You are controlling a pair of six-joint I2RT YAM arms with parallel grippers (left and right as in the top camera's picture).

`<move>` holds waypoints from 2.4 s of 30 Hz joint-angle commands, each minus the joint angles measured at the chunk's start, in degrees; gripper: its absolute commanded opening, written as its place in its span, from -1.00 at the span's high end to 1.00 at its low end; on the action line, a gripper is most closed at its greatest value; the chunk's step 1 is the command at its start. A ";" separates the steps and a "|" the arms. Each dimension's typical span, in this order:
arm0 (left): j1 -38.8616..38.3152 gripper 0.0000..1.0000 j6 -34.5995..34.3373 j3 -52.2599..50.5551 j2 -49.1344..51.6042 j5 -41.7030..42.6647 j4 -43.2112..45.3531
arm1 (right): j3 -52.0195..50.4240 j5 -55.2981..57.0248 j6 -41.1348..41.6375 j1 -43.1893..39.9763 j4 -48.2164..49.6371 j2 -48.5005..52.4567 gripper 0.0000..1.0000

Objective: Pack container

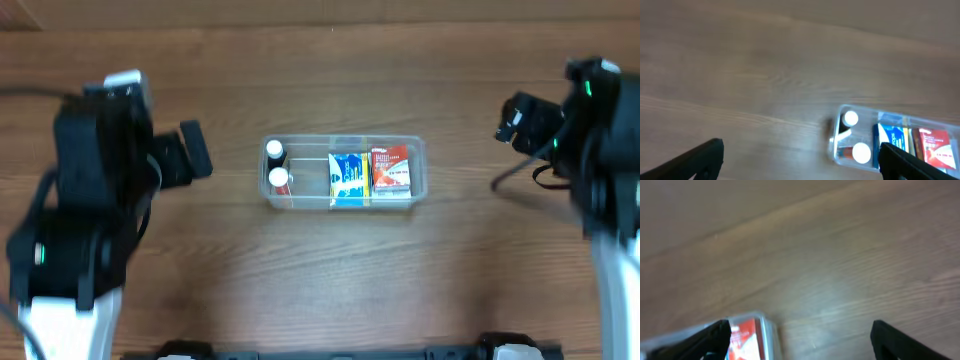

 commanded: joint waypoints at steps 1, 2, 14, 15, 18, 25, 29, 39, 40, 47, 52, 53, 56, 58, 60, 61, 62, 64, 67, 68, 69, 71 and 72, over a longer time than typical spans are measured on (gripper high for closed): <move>-0.07 -1.00 -4.44 -19.47 -15.45 -3.54 6.64 | -19.28 -0.02 1.92 0.15 7.39 -17.90 -0.87; -0.07 -1.00 -7.93 -24.79 -20.13 -6.34 7.78 | -24.52 -0.02 1.95 0.13 8.55 -24.17 -1.00; -0.07 -1.00 -9.86 -40.74 -27.34 -8.04 1.95 | -31.91 -0.02 1.92 0.13 -9.03 -36.13 -1.00; -0.07 -1.00 -9.86 -40.74 -27.32 -8.04 1.97 | -31.91 -0.02 1.92 0.15 -9.03 -36.13 -1.00; -0.07 -1.00 -9.86 -40.74 -27.34 -8.04 1.92 | -31.91 -0.02 1.92 0.15 -9.01 -36.13 -1.00; -0.07 -1.00 -9.86 -40.74 -27.34 -8.04 1.92 | -32.02 4.94 0.85 3.32 -7.67 -39.82 -1.00; -0.07 -1.00 -9.86 -40.74 -27.34 -8.04 1.92 | -35.17 1.99 -4.33 3.52 0.20 -46.90 -1.00; -0.07 -1.00 -9.86 -40.74 -27.34 -8.04 1.92 | -71.06 -11.82 -17.18 7.76 52.09 -61.18 -1.00; -0.07 -0.99 -9.86 -40.74 -27.34 -8.04 1.92 | -73.46 -13.31 -20.17 7.76 55.01 -62.20 -1.00; -0.07 -1.00 -9.86 -40.74 -27.34 -8.04 1.90 | -78.75 -12.63 -20.17 7.72 53.59 -66.62 -1.00; -0.07 -1.00 -9.86 -40.74 -27.34 -8.04 1.92 | -78.75 -12.63 -19.54 7.72 53.70 -66.62 -1.00; -0.07 -1.00 -9.86 -40.74 -27.34 -8.02 1.92 | -78.75 -12.63 -19.54 7.72 53.70 -66.62 -1.00; -0.07 -0.99 -9.86 -40.74 -27.34 -8.02 1.81 | -78.75 -12.63 -19.56 7.72 53.70 -66.62 -1.00; -0.07 -1.00 -9.86 -40.74 -27.32 -8.04 1.75 | -78.75 -12.63 -19.54 7.72 53.70 -66.62 -1.00; -0.07 -1.00 -9.86 -40.74 -27.32 -8.02 1.75 | -78.75 -12.63 -19.54 7.72 53.70 -66.62 -1.00; -0.07 -0.99 -9.86 -40.74 -27.32 -8.04 1.75 | -78.75 -12.63 -19.54 7.72 53.70 -66.62 -1.00; -0.07 -1.00 -9.86 -40.74 -27.32 -8.02 1.75 | -78.75 -12.63 -19.54 7.72 53.70 -66.62 -1.00; -0.07 -1.00 -9.86 -40.74 -27.32 -8.04 1.75 | -78.75 -12.63 -19.54 7.72 53.70 -66.62 -1.00; -0.07 -1.00 -9.86 -40.74 -27.32 -8.04 1.75 | -78.75 -12.63 -19.54 7.72 53.70 -66.62 -1.00; -0.07 -1.00 -9.86 -40.74 -27.32 -8.02 1.75 | -78.75 -12.63 -19.54 7.72 53.72 -66.62 -1.00; -0.07 -1.00 -9.86 -40.74 -27.32 -8.04 1.75 | -78.75 -12.63 -19.54 7.72 53.70 -66.62 -1.00; -0.07 -0.99 -9.86 -40.74 -27.32 -8.02 1.75 | -78.75 -12.63 -19.54 7.72 53.70 -66.62 -0.99; -0.07 -1.00 -9.86 -40.74 -27.32 -8.04 1.75 | -78.75 -12.63 -19.54 7.72 53.70 -66.62 -1.00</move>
